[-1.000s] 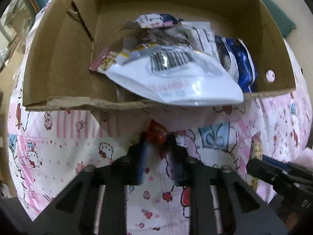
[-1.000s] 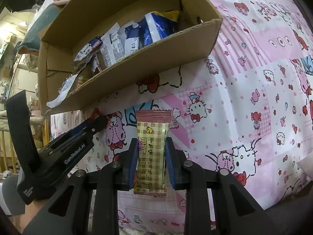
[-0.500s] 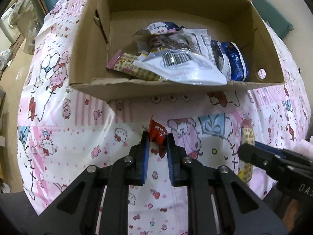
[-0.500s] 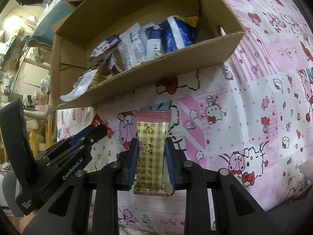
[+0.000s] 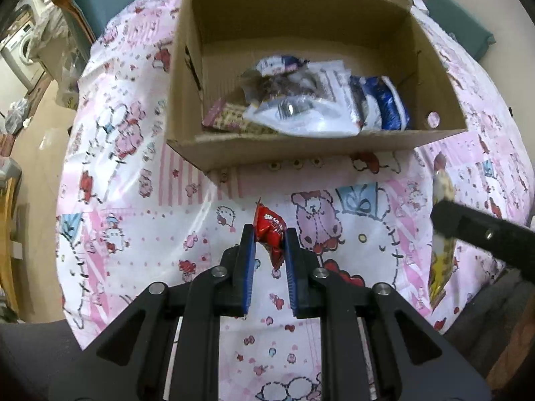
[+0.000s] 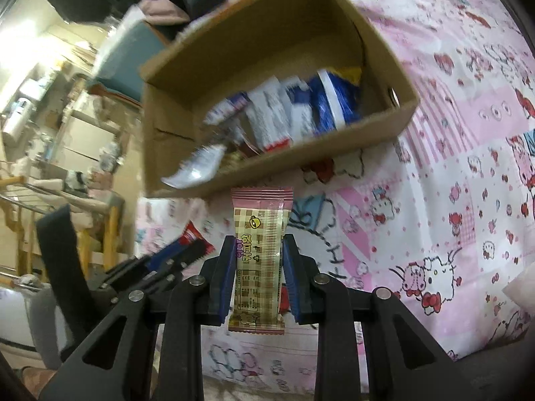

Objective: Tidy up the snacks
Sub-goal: 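Carry the red candy and wafer bar into the box and open both tools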

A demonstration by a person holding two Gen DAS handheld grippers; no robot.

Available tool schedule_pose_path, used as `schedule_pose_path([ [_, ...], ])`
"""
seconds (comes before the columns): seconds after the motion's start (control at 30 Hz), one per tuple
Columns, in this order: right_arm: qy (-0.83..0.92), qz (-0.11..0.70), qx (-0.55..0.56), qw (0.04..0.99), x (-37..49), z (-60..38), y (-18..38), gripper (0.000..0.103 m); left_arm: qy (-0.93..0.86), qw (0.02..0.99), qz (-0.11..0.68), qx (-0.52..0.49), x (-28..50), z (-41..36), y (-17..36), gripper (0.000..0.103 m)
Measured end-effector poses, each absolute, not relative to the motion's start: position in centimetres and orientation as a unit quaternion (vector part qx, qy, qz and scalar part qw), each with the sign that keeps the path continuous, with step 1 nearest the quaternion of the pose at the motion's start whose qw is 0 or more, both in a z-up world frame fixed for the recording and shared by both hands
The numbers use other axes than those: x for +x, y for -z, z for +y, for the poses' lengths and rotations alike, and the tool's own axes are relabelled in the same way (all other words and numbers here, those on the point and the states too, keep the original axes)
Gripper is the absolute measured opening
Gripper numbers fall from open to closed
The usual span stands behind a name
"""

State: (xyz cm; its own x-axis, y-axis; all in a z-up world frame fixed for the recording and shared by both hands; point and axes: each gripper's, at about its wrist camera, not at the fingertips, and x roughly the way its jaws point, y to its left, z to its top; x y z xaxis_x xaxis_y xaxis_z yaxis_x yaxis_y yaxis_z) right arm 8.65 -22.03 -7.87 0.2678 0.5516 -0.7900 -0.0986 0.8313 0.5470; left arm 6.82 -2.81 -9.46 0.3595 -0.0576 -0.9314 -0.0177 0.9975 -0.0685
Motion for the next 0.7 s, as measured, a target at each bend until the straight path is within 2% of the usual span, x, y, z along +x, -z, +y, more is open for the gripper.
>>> schedule_pose_path([
  [0.33,-0.265,0.449,0.261,0.813,9.0,-24.2,2.3,0.028,0.0,0.876,0.48,-0.037,6.7,-1.4,2.1,0.014],
  [0.7,-0.238,0.418,0.264,0.836,12.9,-26.3,0.9,0.028,-0.002,0.89,0.454,-0.026,11.1,-0.2,-0.5,0.014],
])
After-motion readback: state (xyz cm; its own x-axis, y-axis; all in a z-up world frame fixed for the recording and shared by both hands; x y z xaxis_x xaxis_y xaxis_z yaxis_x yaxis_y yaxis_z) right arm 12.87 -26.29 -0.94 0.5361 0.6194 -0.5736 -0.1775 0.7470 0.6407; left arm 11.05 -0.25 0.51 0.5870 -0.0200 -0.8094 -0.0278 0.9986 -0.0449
